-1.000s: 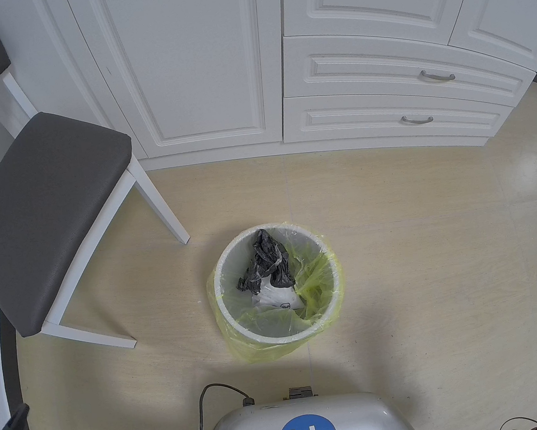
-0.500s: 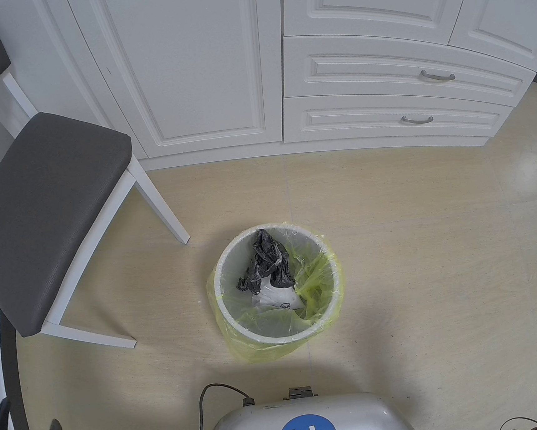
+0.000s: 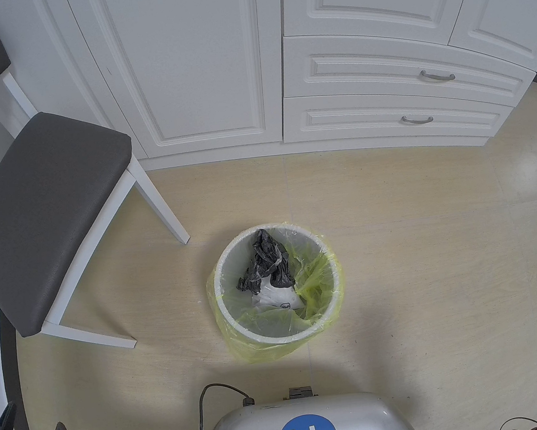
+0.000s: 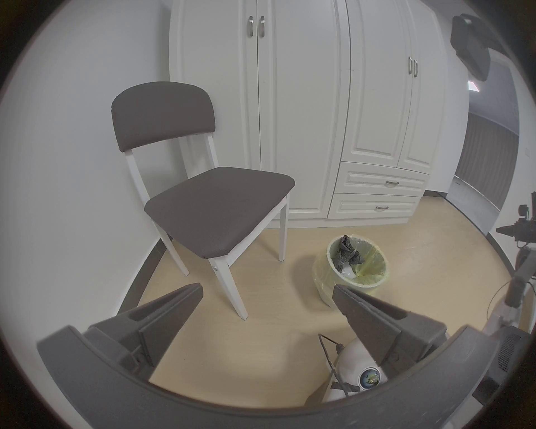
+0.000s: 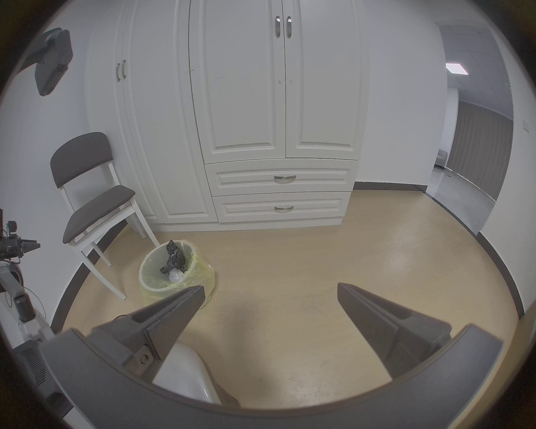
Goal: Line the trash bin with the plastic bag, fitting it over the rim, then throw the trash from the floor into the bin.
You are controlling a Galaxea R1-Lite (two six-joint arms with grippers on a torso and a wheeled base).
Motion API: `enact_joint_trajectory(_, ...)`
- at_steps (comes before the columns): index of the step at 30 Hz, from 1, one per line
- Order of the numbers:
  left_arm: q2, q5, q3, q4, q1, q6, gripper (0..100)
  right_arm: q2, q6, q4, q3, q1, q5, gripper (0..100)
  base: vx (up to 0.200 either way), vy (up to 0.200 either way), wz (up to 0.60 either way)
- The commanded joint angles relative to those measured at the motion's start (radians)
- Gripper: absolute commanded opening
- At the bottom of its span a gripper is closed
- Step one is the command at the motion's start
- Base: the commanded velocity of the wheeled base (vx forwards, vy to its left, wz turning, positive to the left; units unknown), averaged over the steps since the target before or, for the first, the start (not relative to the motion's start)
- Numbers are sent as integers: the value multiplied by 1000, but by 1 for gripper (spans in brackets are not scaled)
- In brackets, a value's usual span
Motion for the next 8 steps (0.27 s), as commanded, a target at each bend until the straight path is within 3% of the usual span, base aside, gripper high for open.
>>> enact_joint_trajectory(1, -12, 2, 11, 0, 1, -14, 100, -14, 0, 0, 18, 0, 0, 100, 0, 0, 0)
enact_joint_trajectory(8, -12, 7, 16, -8, 1, -24, 100, -14, 0, 0, 18, 0, 0, 100, 0, 0, 0)
